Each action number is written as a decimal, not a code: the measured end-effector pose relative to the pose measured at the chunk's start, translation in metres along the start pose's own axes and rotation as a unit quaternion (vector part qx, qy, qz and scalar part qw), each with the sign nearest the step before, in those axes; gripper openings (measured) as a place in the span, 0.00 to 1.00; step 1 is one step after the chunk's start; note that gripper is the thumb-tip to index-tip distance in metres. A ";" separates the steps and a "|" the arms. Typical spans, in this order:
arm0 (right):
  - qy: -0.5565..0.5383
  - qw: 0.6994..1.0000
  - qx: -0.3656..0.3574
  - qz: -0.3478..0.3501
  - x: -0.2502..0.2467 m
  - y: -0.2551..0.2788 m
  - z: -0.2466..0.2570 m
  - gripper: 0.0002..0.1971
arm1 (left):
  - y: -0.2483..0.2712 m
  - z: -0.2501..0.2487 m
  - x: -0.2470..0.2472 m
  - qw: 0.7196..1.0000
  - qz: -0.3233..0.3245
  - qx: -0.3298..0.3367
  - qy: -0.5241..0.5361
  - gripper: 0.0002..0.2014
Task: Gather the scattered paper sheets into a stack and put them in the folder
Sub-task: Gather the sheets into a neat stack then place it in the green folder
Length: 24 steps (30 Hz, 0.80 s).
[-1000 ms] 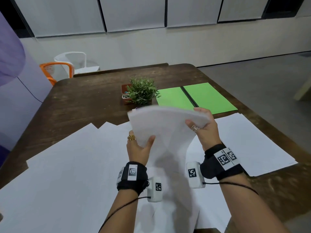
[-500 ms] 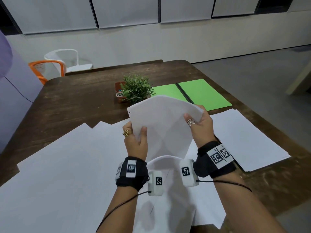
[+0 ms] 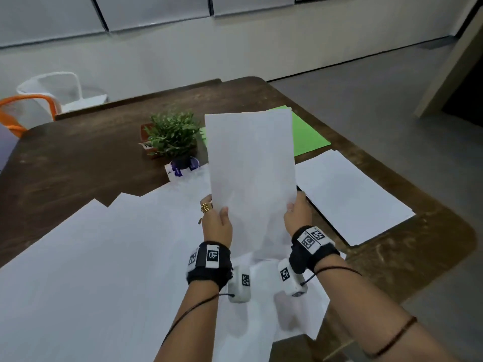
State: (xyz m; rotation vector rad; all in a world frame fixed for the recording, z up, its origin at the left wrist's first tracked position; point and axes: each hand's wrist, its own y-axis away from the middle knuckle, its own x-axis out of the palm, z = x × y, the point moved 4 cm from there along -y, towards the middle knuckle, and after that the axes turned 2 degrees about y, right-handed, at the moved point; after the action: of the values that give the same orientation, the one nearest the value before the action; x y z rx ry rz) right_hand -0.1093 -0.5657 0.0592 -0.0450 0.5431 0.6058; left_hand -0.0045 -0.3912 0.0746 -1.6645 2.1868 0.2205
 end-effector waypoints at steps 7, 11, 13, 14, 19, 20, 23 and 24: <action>0.017 0.995 0.050 -0.084 -0.121 -0.073 -0.064 0.31 | 0.011 -0.035 0.152 0.988 0.125 -0.087 -0.017 0.22; 0.072 0.993 0.056 -0.076 -0.171 -0.123 -0.100 0.30 | 0.020 -0.040 0.230 0.969 0.169 -0.173 -0.045 0.22; 0.090 0.992 0.063 -0.062 -0.186 -0.148 -0.113 0.29 | 0.022 -0.040 0.259 0.964 0.171 -0.196 -0.058 0.21; 0.104 0.991 0.063 -0.057 -0.193 -0.159 -0.119 0.28 | 0.021 -0.037 0.274 0.964 0.162 -0.201 -0.067 0.21; 0.166 0.984 0.061 -0.019 -0.205 -0.201 -0.151 0.24 | 0.019 -0.038 0.314 0.941 0.199 -0.238 -0.137 0.26; 0.196 0.979 0.061 -0.004 -0.205 -0.205 -0.155 0.24 | 0.021 -0.040 0.316 0.939 0.207 -0.233 -0.145 0.28; 0.369 0.928 0.042 0.032 -0.207 -0.204 -0.161 0.35 | 0.022 -0.035 0.314 0.950 0.194 -0.187 -0.157 0.34; 0.386 0.921 0.025 0.043 -0.204 -0.201 -0.157 0.40 | 0.021 -0.036 0.306 0.957 0.177 -0.171 -0.156 0.37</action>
State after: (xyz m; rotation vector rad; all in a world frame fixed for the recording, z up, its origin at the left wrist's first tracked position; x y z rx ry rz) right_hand -0.2127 -0.8700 0.0025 -0.2191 1.3339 0.6515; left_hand -0.1008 -0.6711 -0.0139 -1.2643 2.2684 0.9401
